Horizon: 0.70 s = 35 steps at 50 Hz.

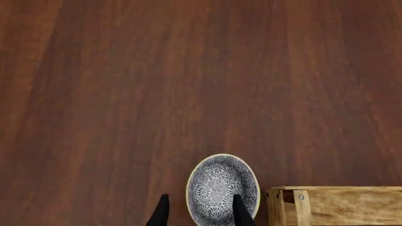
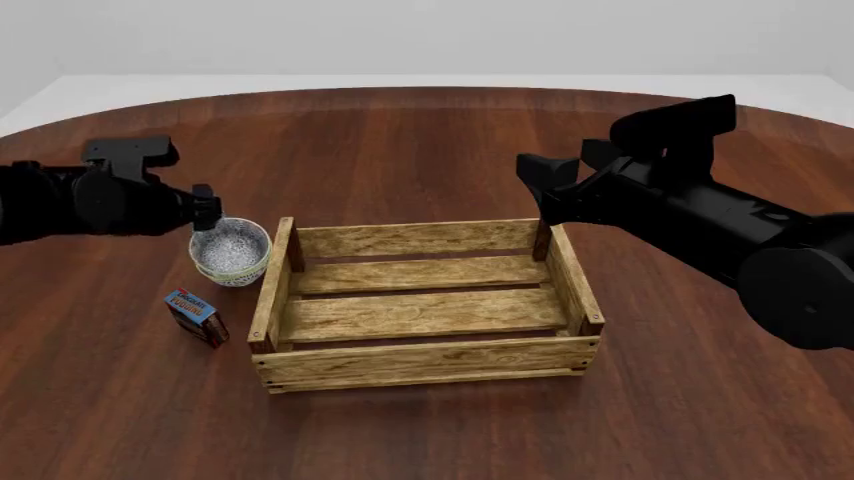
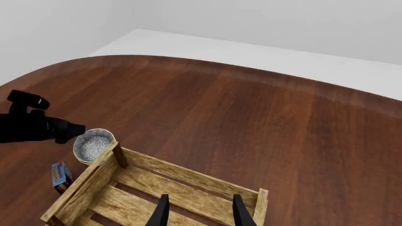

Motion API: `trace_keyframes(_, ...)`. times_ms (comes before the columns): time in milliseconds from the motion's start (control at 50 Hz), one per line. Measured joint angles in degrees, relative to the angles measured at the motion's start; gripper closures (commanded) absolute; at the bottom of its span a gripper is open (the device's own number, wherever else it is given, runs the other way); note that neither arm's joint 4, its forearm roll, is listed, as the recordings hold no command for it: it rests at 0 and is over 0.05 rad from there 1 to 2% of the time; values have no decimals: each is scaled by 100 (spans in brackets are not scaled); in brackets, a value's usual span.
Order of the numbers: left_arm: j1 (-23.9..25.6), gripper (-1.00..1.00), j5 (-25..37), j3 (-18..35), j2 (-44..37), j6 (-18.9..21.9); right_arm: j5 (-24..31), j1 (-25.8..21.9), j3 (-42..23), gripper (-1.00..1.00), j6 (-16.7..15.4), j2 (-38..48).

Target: Stack the right bowl on the left bowl and place them in the tray.

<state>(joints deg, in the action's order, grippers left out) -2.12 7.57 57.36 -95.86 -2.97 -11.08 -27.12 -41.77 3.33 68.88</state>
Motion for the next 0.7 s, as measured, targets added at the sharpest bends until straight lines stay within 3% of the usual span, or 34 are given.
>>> trace_keyframes(360, 98, -100, 390, -3, 518, 696, 0, 0, 0, -100, 0, 0)
trace_keyframes(700, 241, -100, 599, -34, 479, 1513, 0, 0, 0, -100, 0, 0)
